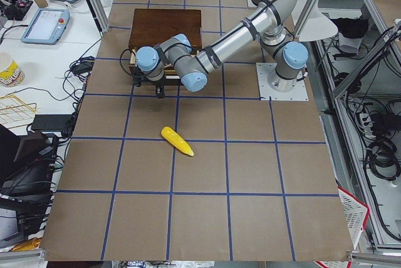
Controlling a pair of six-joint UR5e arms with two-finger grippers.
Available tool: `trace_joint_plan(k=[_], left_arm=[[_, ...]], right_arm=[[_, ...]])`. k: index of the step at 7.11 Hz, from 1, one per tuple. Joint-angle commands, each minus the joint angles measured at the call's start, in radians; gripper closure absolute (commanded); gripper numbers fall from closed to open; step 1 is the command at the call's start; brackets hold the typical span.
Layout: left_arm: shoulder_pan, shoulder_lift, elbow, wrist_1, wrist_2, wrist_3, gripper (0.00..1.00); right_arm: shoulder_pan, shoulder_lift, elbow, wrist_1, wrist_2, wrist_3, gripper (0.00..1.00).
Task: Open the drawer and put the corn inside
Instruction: 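Pull the drawer outward from the box with the left gripper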
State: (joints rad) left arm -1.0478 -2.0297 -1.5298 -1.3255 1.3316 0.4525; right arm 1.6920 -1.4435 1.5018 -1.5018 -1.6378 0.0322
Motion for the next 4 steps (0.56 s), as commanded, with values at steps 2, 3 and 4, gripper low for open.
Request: trace_joint_plan(k=[2, 3, 4], left_arm=[[0.018, 0.0, 0.0, 0.0, 0.009, 0.0, 0.0], [0.019, 0.006, 0.005, 0.0, 0.009, 0.0, 0.0], [0.019, 0.009, 0.035, -0.01, 0.017, 0.0, 0.0]], right_arm=[[0.0, 0.0, 0.0, 0.0, 0.0, 0.0, 0.0], [0.0, 0.0, 0.0, 0.0, 0.0, 0.0, 0.0], [0.0, 0.0, 0.0, 0.0, 0.001, 0.0, 0.0]])
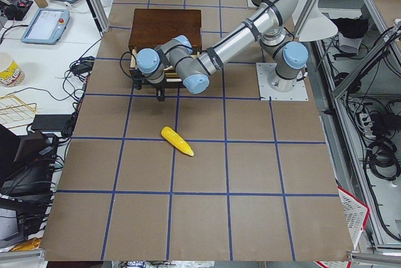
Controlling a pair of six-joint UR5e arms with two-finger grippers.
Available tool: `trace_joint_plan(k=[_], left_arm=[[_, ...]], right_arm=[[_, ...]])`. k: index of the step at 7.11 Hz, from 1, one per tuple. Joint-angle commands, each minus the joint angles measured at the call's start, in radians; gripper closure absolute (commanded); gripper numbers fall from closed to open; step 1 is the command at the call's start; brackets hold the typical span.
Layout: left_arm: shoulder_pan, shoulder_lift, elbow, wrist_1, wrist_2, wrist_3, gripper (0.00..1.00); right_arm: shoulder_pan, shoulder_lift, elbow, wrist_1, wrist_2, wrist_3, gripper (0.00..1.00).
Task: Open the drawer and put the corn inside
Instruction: 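Pull the drawer outward from the box with the left gripper, then release the handle and move the left gripper toward the corn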
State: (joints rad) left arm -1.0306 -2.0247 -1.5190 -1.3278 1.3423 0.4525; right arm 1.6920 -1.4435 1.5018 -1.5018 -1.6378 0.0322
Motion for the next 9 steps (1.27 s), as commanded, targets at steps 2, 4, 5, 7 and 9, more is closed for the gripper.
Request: trace_joint_plan(k=[2, 4, 5, 7, 9], left_arm=[[0.004, 0.029, 0.116, -0.063, 0.078, 0.005, 0.0], [0.052, 0.03, 0.166, -0.08, 0.164, 0.188, 0.0], [0.094, 0.027, 0.157, -0.071, 0.19, 0.336, 0.0], [0.139, 0.005, 0.145, -0.019, 0.21, 0.634, 0.0], [0.162, -0.005, 0.084, 0.019, 0.27, 0.777, 0.0]], right_arm=[[0.0, 0.0, 0.0, 0.0, 0.001, 0.0, 0.0], [0.0, 0.0, 0.0, 0.0, 0.0, 0.0, 0.0], [0.0, 0.0, 0.0, 0.0, 0.001, 0.0, 0.0], [0.0, 0.0, 0.0, 0.0, 0.001, 0.0, 0.0], [0.0, 0.0, 0.0, 0.0, 0.0, 0.0, 0.0]])
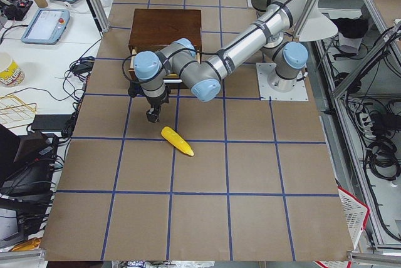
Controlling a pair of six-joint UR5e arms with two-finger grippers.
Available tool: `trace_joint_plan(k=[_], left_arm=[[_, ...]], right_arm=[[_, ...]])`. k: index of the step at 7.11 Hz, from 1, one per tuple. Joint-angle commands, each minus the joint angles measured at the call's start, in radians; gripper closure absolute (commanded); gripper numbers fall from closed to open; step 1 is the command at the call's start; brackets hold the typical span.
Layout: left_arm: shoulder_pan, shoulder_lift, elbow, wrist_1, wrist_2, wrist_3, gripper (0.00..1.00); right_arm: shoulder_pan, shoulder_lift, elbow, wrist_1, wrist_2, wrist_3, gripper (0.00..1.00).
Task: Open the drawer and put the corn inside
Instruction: 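Release the handle and move the left gripper toward the corn, then lower the left gripper and grasp the yellow corn cob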
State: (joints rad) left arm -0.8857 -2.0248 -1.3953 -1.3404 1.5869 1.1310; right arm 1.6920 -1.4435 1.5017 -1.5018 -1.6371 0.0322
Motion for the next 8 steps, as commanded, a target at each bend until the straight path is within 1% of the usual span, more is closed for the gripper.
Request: trace_joint_plan(k=[1, 2, 3, 4, 5, 8], left_arm=[[0.027, -0.008, -0.101, 0.138, 0.027, 0.181, 0.0], [0.03, -0.017, -0.164, 0.236, 0.05, 0.293, 0.0], [0.033, -0.026, -0.209, 0.3, 0.06, 0.338, 0.0], [0.046, -0.04, -0.226, 0.314, 0.059, 0.361, 0.0], [0.05, -0.06, -0.228, 0.314, 0.059, 0.392, 0.0], [0.06, -0.103, -0.219, 0.314, 0.061, 0.401, 0.0]], right_arm=[[0.0, 0.0, 0.0, 0.0, 0.0, 0.0, 0.0], [0.0, 0.0, 0.0, 0.0, 0.0, 0.0, 0.0], [0.0, 0.0, 0.0, 0.0, 0.0, 0.0, 0.0], [0.0, 0.0, 0.0, 0.0, -0.001, 0.0, 0.0], [0.0, 0.0, 0.0, 0.0, 0.0, 0.0, 0.0], [0.0, 0.0, 0.0, 0.0, 0.0, 0.0, 0.0]])
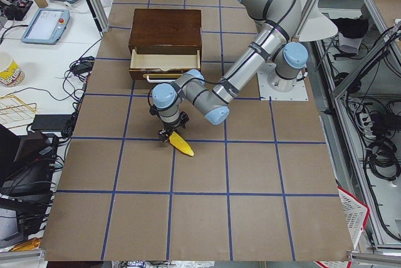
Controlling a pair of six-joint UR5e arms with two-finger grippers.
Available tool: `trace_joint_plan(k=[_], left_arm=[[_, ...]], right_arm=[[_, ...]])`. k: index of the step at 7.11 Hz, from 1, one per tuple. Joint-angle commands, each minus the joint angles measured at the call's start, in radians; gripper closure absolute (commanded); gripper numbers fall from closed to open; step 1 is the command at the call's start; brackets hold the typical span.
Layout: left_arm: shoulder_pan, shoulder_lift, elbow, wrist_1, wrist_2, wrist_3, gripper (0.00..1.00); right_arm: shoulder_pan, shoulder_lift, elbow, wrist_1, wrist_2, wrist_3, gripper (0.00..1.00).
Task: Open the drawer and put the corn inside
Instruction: 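Lower the left gripper and grasp the yellow corn cob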
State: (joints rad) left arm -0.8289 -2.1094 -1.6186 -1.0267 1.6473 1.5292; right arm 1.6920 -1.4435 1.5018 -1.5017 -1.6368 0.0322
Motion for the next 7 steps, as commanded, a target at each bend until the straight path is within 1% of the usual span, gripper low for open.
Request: trace_joint_plan(k=[1, 2, 3, 4, 5, 7], left_arm=[[0.005, -0.03, 0.009, 0.0, 0.0, 0.002, 0.0], [0.005, -0.043, 0.012, 0.011, 0.0, -0.003, 0.03], [0.005, -0.052, 0.012, 0.022, 0.002, 0.003, 0.48], [0.005, -0.052, 0.014, 0.022, 0.003, -0.004, 0.97], [0.005, -0.046, 0.014, 0.022, 0.003, -0.012, 1.0], [0.002, -0.026, 0.069, 0.004, 0.003, -0.062, 1.0]], right_arm=[[0.0, 0.0, 0.0, 0.0, 0.0, 0.0, 0.0], [0.0, 0.0, -0.002, 0.0, 0.0, 0.0, 0.0], [0.0, 0.0, 0.0, 0.0, 0.0, 0.0, 0.0], [0.0, 0.0, 0.0, 0.0, 0.0, 0.0, 0.0], [0.0, 0.0, 0.0, 0.0, 0.0, 0.0, 0.0], [0.0, 0.0, 0.0, 0.0, 0.0, 0.0, 0.0]])
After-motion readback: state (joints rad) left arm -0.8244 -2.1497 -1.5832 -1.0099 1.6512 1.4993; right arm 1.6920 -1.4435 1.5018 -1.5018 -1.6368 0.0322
